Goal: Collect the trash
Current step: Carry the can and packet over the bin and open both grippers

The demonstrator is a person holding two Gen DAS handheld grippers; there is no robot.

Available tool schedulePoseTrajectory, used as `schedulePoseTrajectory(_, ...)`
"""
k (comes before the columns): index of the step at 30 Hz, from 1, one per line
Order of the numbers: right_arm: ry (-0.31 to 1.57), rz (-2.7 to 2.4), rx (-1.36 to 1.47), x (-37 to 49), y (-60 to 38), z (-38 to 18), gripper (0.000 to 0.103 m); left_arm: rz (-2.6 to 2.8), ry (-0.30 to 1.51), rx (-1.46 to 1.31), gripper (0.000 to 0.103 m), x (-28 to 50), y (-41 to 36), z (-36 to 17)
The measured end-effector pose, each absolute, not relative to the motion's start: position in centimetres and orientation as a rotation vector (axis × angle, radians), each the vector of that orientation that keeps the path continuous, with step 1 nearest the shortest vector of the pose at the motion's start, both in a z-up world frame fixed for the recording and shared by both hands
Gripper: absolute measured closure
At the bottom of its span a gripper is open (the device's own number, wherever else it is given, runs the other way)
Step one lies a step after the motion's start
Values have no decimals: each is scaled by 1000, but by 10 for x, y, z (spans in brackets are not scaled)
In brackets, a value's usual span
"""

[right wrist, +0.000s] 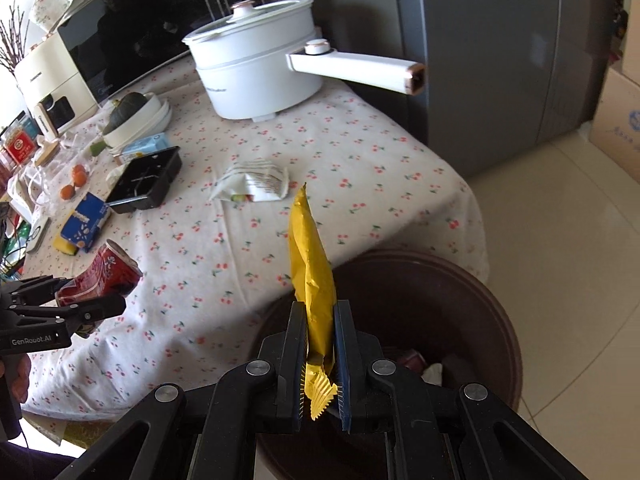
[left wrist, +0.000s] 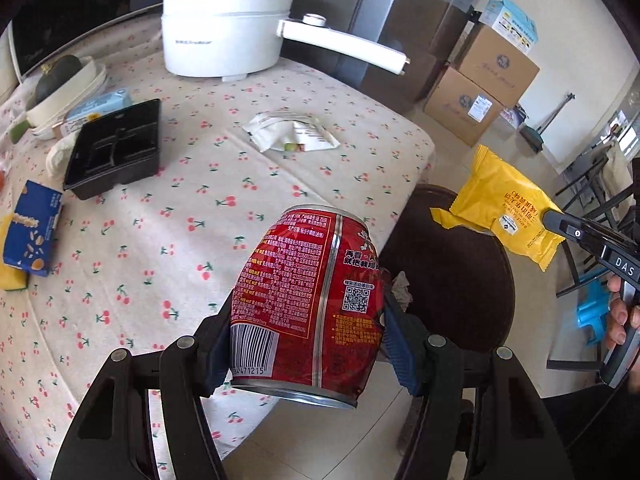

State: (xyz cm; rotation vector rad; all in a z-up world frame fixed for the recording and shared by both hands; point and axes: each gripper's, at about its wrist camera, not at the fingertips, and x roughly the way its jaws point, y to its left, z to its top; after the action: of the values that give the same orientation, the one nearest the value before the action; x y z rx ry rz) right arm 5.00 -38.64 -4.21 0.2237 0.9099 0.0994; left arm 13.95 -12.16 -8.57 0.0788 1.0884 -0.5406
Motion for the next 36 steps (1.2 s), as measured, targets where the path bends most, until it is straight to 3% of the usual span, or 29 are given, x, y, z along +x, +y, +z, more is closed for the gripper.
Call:
schedulePoseTrajectory(27,987,-38,277,-1,-475,-87,92,-767,1149,220,35,112,-254,-143)
schedulePoseTrajectory(29,993,-39,274,-1,-476,-88,92,-752,1153,231,34,116,-255,-144)
schedulePoseTrajectory(33,1003,-40,268,0,-475,-92,92,-703,1132,236,16,119,-249,-138)
schedulePoseTrajectory(36,1008,-38,262,0,-473,-93,92,-670,1121,234,15,122,-242,-134)
